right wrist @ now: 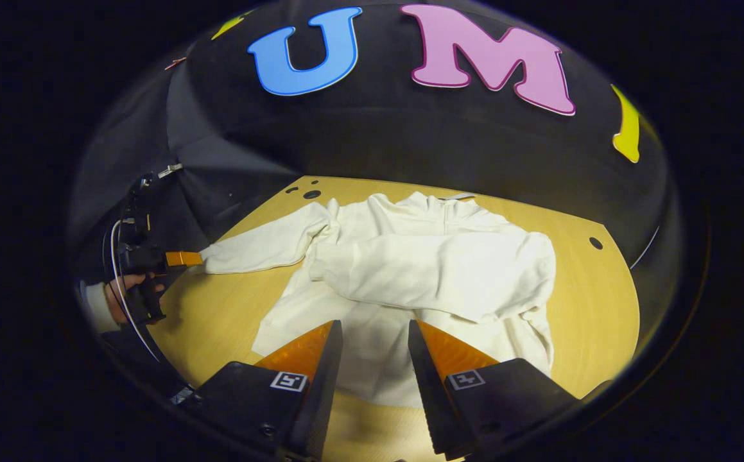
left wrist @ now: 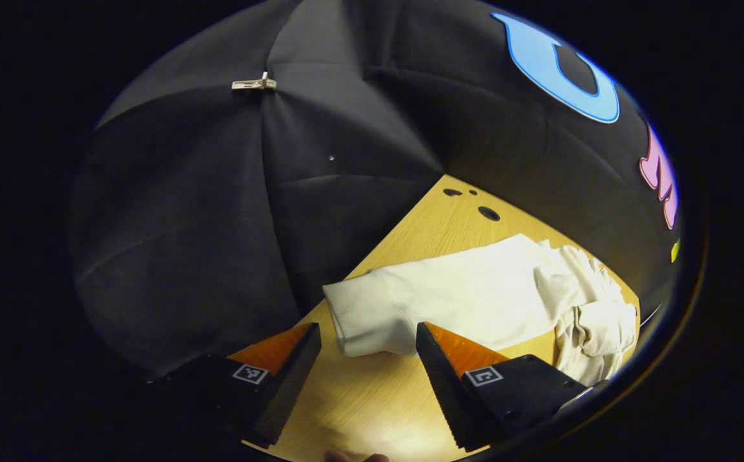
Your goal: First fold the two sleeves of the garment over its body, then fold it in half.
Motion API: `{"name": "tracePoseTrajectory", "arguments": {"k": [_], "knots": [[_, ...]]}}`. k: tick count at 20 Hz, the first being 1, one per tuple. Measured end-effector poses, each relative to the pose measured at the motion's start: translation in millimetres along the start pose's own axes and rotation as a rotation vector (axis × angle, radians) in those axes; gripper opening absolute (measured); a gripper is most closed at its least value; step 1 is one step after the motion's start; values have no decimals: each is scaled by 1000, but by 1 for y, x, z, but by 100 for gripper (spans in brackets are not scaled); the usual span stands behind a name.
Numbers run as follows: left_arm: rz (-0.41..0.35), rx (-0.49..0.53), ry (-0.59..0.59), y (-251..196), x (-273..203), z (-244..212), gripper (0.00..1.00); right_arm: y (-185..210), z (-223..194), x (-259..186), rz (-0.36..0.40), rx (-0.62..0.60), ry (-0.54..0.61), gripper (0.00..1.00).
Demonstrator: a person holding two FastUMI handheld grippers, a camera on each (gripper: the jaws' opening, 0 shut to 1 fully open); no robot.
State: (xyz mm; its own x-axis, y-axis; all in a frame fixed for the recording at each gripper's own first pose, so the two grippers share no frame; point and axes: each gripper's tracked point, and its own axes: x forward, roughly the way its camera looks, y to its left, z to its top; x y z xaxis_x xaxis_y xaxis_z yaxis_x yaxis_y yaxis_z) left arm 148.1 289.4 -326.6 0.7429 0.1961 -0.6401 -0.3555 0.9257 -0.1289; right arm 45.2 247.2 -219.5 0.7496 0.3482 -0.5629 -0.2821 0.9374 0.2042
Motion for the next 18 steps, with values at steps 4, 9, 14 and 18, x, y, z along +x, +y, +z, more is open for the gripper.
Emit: {"name": "tracePoseTrajectory", "arguments": {"k": [4,9,14,18], "knots": [[19,31,23,-4,15,-2,95,-3,-7,-4,-2,1,9,64],[79,146,97,-4,28,-13,96,-1,-10,-8,13,-3,6,64],[20,180,107,-21,34,-11,31,-8,-17,-13,8,24,4,64],[-57,131,108,-25,25,-9,13,-25,-22,-22,-15,25,-3,64]]}}
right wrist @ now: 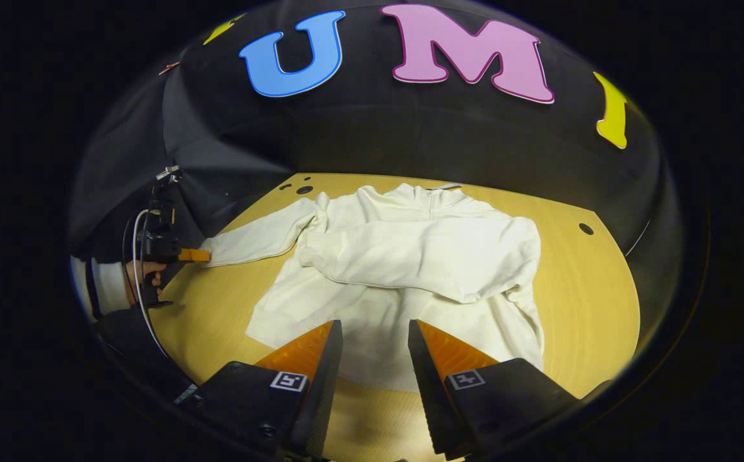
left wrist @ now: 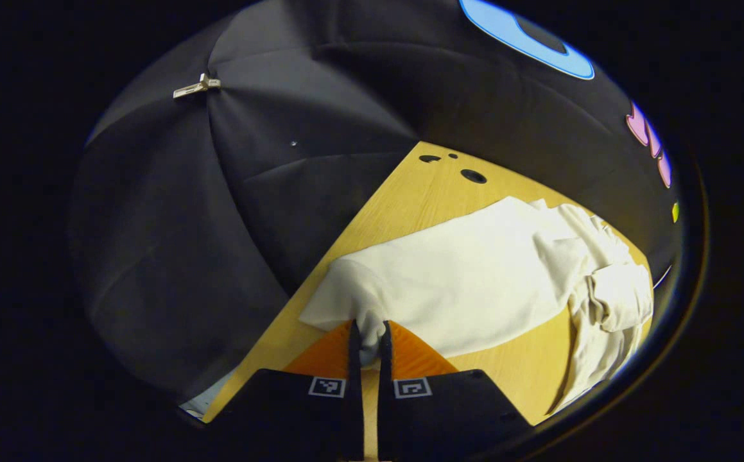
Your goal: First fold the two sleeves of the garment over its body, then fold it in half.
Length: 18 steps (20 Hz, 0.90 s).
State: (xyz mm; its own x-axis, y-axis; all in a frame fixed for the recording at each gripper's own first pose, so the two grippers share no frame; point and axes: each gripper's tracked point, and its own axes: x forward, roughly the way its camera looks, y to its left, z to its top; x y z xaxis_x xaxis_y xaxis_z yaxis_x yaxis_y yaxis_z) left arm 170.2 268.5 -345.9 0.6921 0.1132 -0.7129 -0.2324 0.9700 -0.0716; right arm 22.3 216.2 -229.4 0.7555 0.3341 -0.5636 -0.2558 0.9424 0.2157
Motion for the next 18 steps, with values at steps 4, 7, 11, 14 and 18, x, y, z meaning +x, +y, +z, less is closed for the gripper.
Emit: {"name": "tracePoseTrajectory", "arguments": {"k": [4,7,11,14,18], "knots": [[-30,-12,-71,-11,-19,17,11,-26,-1,-8,-33,31,-10,64],[-81,27,-140,-38,-42,40,11,-47,1,-18,-62,53,-25,64],[-166,99,-231,-94,-75,69,11,-75,-3,-27,-99,82,-39,64],[-228,103,-271,-140,-97,83,12,-95,-8,-33,-119,105,-41,64],[-286,138,-308,-202,-121,94,11,-124,-16,-39,-136,132,-41,64]]}}
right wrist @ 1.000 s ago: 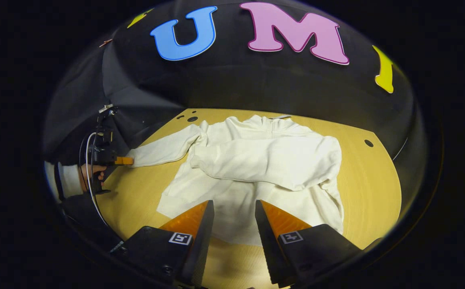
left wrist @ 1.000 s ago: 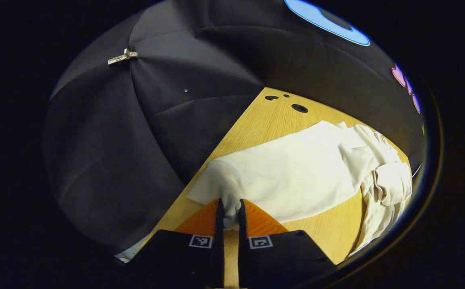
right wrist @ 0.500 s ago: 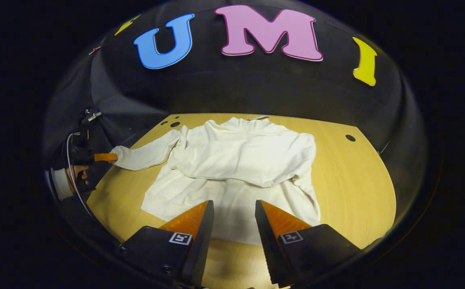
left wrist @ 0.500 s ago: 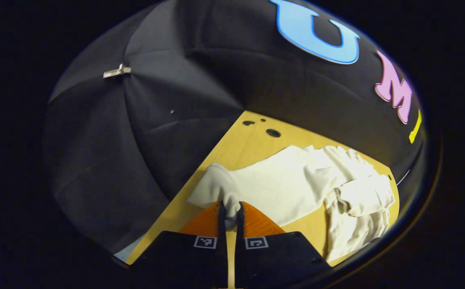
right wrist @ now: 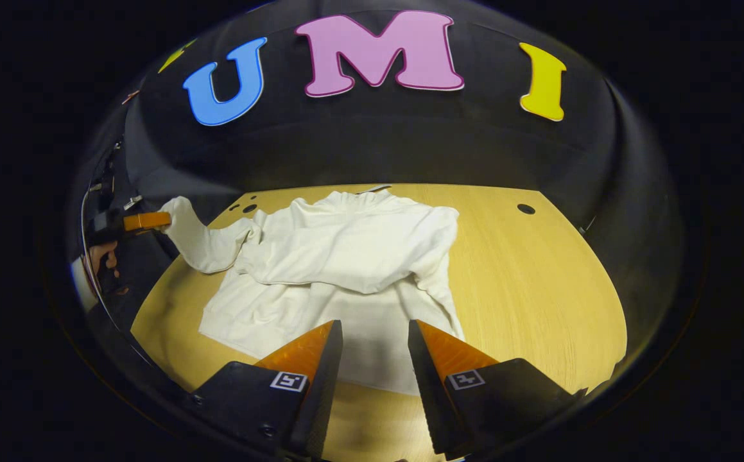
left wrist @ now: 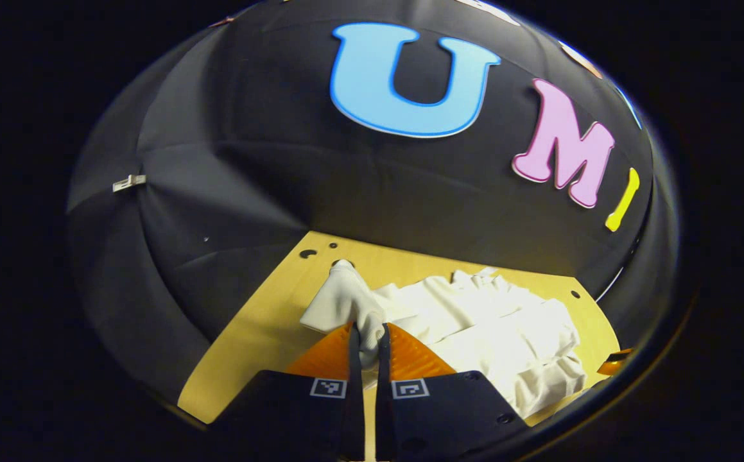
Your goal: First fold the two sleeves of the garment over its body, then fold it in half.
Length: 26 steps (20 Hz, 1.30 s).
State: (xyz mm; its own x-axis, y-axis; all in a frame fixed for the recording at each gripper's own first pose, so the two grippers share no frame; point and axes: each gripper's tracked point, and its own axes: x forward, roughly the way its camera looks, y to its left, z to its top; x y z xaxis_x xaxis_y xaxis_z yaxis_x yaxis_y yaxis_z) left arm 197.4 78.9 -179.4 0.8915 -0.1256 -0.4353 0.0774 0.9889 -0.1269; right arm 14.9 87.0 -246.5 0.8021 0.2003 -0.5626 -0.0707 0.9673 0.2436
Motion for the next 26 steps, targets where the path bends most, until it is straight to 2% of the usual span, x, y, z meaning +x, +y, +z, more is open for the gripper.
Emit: {"name": "tracePoseTrajectory", "arguments": {"k": [3,7,15,26], "knots": [[-37,23,-6,-48,3,7,11,-24,-2,-1,-9,15,-6,64],[-44,61,-15,-101,8,8,11,-57,-2,1,-28,53,-15,64],[-94,72,21,-190,30,-15,11,-109,-15,4,-48,93,4,66],[-170,112,126,-280,51,-82,11,-135,-25,12,-33,107,36,66]]}}
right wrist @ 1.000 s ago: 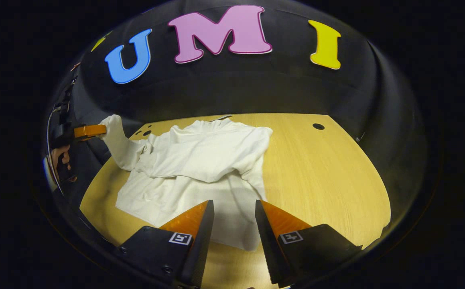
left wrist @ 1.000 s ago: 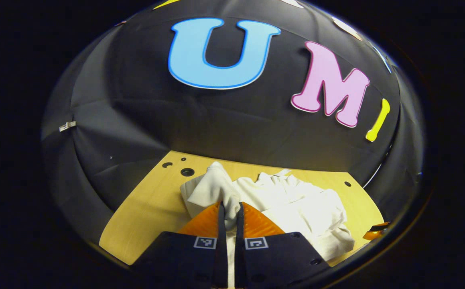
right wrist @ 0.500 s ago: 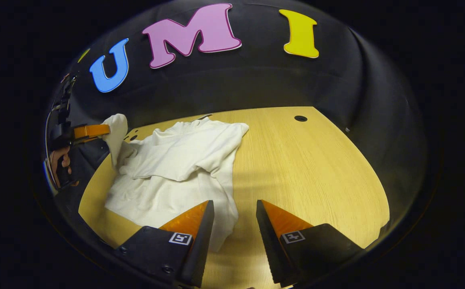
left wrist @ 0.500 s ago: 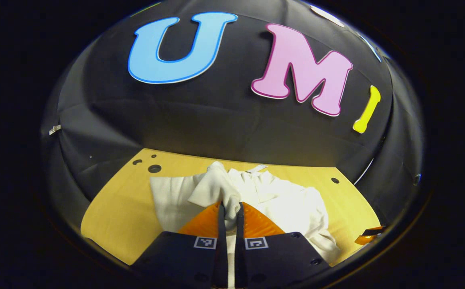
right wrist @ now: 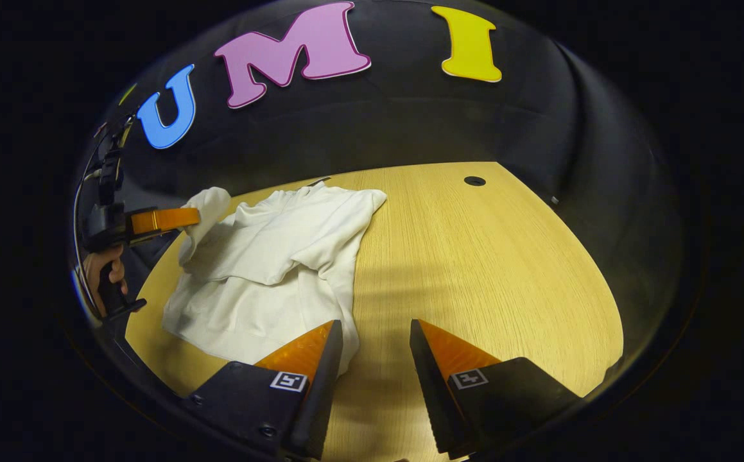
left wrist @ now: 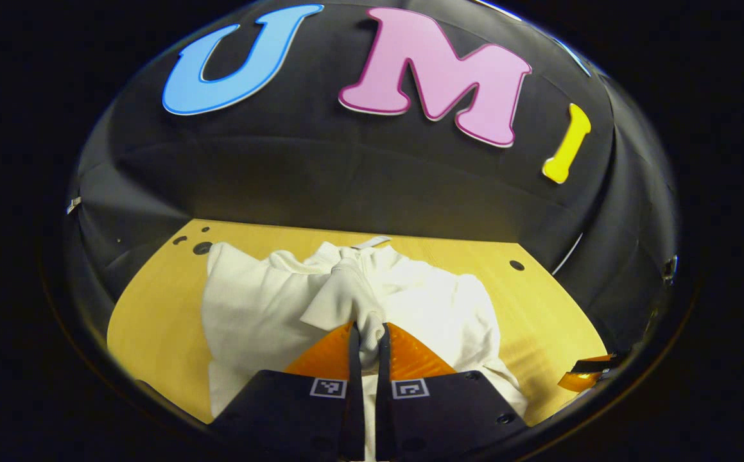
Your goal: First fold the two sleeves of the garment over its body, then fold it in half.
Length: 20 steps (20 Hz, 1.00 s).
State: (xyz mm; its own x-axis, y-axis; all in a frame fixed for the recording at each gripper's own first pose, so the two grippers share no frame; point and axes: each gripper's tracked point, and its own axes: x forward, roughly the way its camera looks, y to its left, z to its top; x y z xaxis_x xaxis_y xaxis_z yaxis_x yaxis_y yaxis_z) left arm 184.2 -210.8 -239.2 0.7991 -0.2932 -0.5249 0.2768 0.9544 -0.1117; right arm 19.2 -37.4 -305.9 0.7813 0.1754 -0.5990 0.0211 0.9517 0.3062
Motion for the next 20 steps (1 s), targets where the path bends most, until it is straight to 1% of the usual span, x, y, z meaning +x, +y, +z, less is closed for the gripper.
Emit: {"name": "tracePoseTrajectory", "arguments": {"k": [5,8,10,11,12,14,15,18,20], "knots": [[-99,-16,65,-40,12,-34,12,-2,-5,4,12,1,16,66],[-166,-57,116,-58,12,-53,25,2,-9,7,25,-5,28,66],[-215,-73,109,-70,7,-55,63,5,-10,6,36,-9,34,66],[-236,-60,101,-74,2,-55,71,8,-10,7,42,-8,37,66],[-254,-41,89,-75,-4,-58,88,11,-10,8,48,-8,40,66],[-272,5,78,-71,-20,-61,94,16,-12,7,59,-9,47,66],[-268,19,83,-63,-29,-65,94,19,-13,8,66,-9,53,66],[-214,14,99,-25,-54,-80,94,26,-22,5,85,-2,74,67],[-154,-4,115,9,-69,-93,95,30,-30,2,91,4,93,71]]}}
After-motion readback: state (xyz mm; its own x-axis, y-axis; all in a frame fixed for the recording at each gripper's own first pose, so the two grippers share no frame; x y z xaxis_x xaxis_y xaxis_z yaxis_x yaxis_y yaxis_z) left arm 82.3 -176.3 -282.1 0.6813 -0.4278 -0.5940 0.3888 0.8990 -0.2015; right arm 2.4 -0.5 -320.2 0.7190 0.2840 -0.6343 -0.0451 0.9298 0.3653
